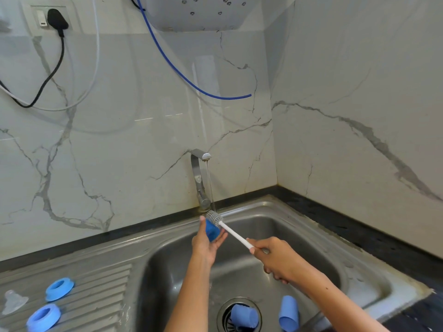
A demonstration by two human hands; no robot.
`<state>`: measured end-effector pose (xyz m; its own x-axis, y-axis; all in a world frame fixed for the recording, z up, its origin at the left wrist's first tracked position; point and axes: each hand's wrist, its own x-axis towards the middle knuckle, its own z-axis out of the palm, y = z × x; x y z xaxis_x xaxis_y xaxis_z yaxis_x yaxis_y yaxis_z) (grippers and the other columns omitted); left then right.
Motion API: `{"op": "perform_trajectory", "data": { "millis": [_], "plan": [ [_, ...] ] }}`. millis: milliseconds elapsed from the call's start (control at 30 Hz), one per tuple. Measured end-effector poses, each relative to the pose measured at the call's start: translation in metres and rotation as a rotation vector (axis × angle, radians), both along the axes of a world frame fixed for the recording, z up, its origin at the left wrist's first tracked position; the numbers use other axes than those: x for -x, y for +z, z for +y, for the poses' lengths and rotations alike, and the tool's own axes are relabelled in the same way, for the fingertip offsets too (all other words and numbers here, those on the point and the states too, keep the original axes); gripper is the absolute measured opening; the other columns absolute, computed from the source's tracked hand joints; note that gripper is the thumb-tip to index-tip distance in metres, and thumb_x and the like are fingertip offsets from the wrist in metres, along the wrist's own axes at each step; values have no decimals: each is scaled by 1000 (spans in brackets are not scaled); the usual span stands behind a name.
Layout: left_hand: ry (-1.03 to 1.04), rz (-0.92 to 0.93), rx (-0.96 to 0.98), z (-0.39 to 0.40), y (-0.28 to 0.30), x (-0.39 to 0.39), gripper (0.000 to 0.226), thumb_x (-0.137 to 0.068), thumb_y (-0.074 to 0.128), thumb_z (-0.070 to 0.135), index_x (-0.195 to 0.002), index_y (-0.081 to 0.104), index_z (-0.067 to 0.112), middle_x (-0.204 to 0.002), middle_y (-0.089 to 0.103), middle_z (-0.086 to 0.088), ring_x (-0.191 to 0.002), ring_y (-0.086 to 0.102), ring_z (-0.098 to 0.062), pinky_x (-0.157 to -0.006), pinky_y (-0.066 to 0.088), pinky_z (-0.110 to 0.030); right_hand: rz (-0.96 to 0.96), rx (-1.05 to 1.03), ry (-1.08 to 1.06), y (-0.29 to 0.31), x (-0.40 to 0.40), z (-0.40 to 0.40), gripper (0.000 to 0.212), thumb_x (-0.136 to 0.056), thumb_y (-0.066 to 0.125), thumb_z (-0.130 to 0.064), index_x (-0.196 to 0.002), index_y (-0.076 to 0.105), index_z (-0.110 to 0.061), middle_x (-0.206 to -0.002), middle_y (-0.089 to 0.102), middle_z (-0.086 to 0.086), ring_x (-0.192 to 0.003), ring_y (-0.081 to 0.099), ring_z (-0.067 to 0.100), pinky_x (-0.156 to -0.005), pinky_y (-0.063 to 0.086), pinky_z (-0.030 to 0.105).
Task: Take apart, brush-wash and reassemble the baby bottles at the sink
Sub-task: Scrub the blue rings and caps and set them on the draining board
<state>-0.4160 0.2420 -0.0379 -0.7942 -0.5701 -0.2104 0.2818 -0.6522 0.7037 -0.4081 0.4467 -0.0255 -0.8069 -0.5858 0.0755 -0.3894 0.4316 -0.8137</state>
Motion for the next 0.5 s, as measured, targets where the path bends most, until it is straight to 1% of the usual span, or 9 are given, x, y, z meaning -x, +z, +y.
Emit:
{"op": "perform_trajectory", "data": {
  "millis": [67,167,233,267,300,367,400,467,500],
  "plan": [
    [-11,-7,58,1,1,0,24,-95,55,15,-115,51,1,-112,53,-18,-82,61,-30,-87,51,-48,6,6,8,1,-2,0,37,-101,44,-33,-137,48,-41,-64,47,0,-42,34,8,-38,34,18],
    [-48,-10,125,11,1,0,27,-97,52,17,-121,48,4,-109,54,-18,-84,63,-34,-87,51,-49,21,22,-32,4,0,-3,37,-101,44,-32,-137,49,-38,-63,46,-1,-43,34,8,-37,33,18],
    [-42,-3,126,18,2,1,35,-98,51,20,-126,45,2,-109,56,-19,-80,65,-34,-82,51,-47,7,35,-45,6,2,-2,37,-101,44,-32,-137,50,-38,-62,45,-1,-44,34,9,-37,32,19],
    [-10,1,103,18,2,1,38,-98,51,20,-128,43,0,-111,56,-20,-77,66,-33,-82,52,-46,-12,35,-37,6,2,1,37,-101,44,-32,-136,51,-38,-62,45,-1,-43,34,8,-37,32,19],
    [32,3,63,16,2,0,38,-97,52,19,-129,43,-1,-118,54,-21,-76,66,-32,-82,53,-47,-39,30,-19,7,2,5,35,-101,45,-33,-135,52,-39,-61,46,-1,-41,34,7,-37,32,19],
    [113,4,-8,5,-1,-1,33,-96,54,17,-124,44,2,-135,45,-24,-85,62,-35,-80,55,-48,-88,9,27,7,2,14,33,-100,47,-34,-133,54,-37,-60,46,-1,-37,34,5,-37,32,18],
    [119,6,-15,0,-2,-3,32,-96,55,17,-123,44,3,-138,42,-24,-89,60,-37,-81,55,-49,-101,-1,40,6,1,17,33,-100,47,-34,-131,55,-37,-59,46,-1,-36,34,5,-37,32,18],
    [51,16,40,-3,-2,-6,38,-95,55,18,-128,43,2,-137,44,-26,-96,60,-39,-90,51,-49,-91,0,20,6,0,17,32,-100,47,-33,-131,56,-37,-60,46,-1,-38,34,6,-37,32,19],
    [-12,22,82,1,-2,-5,40,-95,55,17,-128,44,-1,-134,48,-27,-97,61,-38,-90,50,-48,-65,6,-8,5,0,15,33,-101,46,-32,-132,54,-37,-61,46,0,-39,34,6,-37,33,19]
  ]
}}
